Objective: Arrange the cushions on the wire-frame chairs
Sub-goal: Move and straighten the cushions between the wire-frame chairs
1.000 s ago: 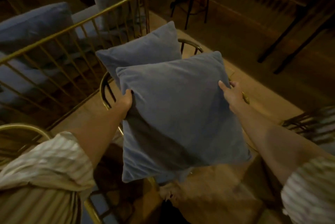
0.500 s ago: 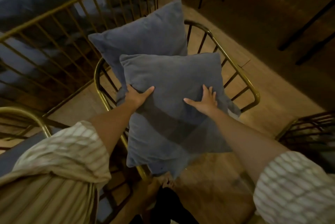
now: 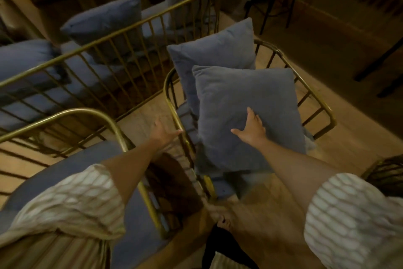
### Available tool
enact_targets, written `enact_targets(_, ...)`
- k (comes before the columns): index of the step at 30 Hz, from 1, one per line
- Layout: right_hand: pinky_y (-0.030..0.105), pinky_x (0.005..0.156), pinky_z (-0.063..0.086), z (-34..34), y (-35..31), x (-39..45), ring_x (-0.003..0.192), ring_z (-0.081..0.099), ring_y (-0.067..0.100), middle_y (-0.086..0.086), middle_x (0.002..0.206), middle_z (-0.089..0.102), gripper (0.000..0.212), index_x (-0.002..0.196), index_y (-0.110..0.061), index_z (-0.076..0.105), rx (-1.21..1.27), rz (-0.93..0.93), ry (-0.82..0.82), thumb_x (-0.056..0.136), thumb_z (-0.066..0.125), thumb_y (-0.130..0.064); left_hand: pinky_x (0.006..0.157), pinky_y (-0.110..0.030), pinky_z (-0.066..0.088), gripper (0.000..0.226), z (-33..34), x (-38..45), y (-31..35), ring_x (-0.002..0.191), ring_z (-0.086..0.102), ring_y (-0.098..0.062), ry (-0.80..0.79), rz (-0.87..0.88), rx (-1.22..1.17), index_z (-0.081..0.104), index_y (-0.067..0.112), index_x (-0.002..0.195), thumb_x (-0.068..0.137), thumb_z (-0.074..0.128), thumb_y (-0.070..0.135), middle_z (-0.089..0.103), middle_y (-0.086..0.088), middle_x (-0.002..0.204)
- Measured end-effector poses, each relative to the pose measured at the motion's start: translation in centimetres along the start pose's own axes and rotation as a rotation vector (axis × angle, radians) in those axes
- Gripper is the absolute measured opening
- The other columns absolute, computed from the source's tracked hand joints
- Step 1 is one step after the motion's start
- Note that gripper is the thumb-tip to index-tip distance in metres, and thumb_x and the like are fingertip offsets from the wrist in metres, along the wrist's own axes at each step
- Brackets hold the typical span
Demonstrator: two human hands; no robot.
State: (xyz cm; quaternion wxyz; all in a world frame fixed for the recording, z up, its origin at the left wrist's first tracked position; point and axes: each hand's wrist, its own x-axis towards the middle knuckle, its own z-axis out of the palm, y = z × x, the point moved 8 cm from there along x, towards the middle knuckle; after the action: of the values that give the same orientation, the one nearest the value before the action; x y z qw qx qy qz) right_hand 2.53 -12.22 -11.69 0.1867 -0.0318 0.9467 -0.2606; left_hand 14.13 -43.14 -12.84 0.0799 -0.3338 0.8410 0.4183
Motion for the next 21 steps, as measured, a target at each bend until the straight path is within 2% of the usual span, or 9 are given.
enact_targets(4,0.055,0.123,0.018,5.6,-7.7,-5.7,0.157,0.005,0.030,0.004,0.170,0.006,0.105,0.161,-0.017,0.002,-0.155,-0.192,-0.104,0.088,0.067,-0.054,0.113,-0.044,0.032,0.099,-6.9,-4.5,-7.3,0.145,0.027,-0.035,0.057,0.022,0.200,0.011,0.012,0.155,0.084,0.069,0.049,0.019,-0.013,0.161)
enact_targets(8,0.054,0.124,0.010,11.8,-15.1,-12.5,0.157,-0.003,0.028,0.004,0.171,-0.004,0.101,0.162,-0.018,-0.001,-0.258,-0.299,-0.205,0.091,0.057,-0.061,0.121,-0.043,0.018,0.099,-13.6,-10.0,-14.9,0.150,0.012,-0.030,0.072,0.054,0.330,0.007,0.006,0.154,0.087,0.062,0.054,0.009,-0.012,0.164)
enact_targets(14,0.054,0.123,0.007,21.3,-25.2,-22.8,0.157,-0.004,0.029,0.006,0.171,-0.003,0.099,0.162,-0.016,0.002,-0.297,-0.416,-0.288,0.092,0.057,-0.059,0.121,-0.039,0.013,0.105,-23.6,-20.2,-28.2,0.150,0.010,-0.030,0.186,-0.103,0.315,0.007,0.003,0.154,0.083,0.068,0.051,0.008,-0.014,0.164)
enact_targets(18,0.055,0.123,0.007,27.2,-30.3,-28.1,0.157,-0.003,0.029,0.005,0.171,-0.001,0.099,0.162,-0.018,0.003,-0.286,-0.509,-0.367,0.091,0.057,-0.061,0.119,-0.042,0.021,0.100,-29.0,-26.8,-36.5,0.147,0.022,-0.034,0.298,-0.207,0.219,0.015,0.004,0.153,0.082,0.073,0.044,0.020,-0.016,0.160)
enact_targets(21,0.055,0.124,0.010,31.8,-33.1,-31.8,0.157,0.001,0.030,0.004,0.171,0.002,0.100,0.162,-0.019,0.003,-0.315,-0.569,-0.439,0.091,0.058,-0.062,0.119,-0.043,0.021,0.102,-31.5,-31.5,-42.7,0.147,0.020,-0.033,0.338,-0.345,0.161,0.013,0.004,0.153,0.082,0.073,0.045,0.018,-0.015,0.161)
